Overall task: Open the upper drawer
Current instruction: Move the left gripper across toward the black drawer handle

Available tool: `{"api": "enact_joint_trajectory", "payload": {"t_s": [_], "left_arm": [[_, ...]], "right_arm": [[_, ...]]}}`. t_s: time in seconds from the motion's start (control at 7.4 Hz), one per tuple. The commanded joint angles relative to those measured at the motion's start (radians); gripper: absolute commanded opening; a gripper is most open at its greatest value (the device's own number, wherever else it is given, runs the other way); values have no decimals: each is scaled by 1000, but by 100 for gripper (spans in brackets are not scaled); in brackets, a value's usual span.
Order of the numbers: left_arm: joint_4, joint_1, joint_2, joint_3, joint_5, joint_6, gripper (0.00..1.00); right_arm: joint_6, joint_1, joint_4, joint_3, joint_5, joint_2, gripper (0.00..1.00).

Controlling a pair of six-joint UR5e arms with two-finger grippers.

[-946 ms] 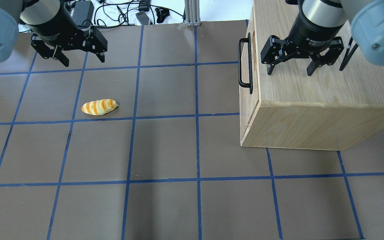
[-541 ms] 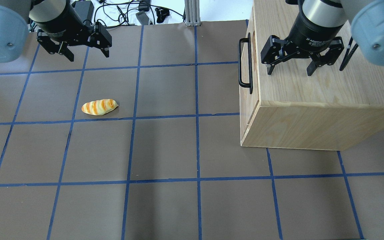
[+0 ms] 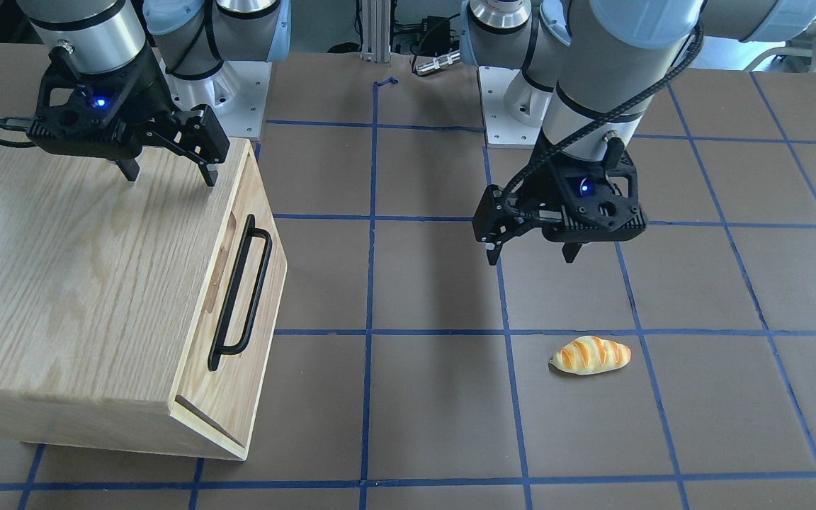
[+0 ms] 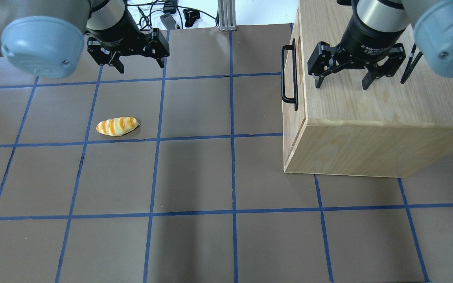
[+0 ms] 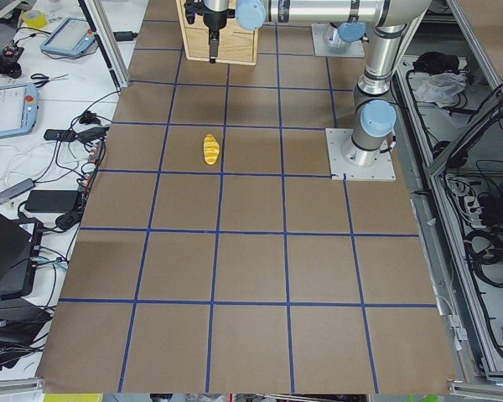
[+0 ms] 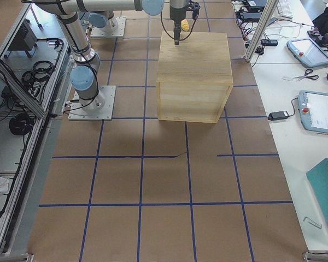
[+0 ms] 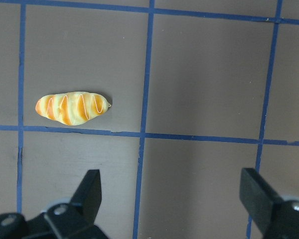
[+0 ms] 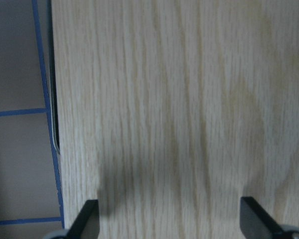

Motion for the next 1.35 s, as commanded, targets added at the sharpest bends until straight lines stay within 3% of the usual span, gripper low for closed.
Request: {"api": "enact_joint_trajectory", "payload": {"t_s": [0.0, 0.41, 0.81, 1.22], "left_arm": [[24, -70, -56, 41, -53, -113, 100], [37, -161, -172, 158, -125, -310, 100], [56, -231, -260, 231, -125, -326, 100], [68, -274, -289, 239, -127, -329, 100]], "right_arm": [[0, 0, 0, 0, 0, 0, 100], [0, 0, 0, 0, 1, 0, 100], [0, 0, 0, 0, 1, 0, 100], [0, 0, 0, 0, 0, 0, 100]]}}
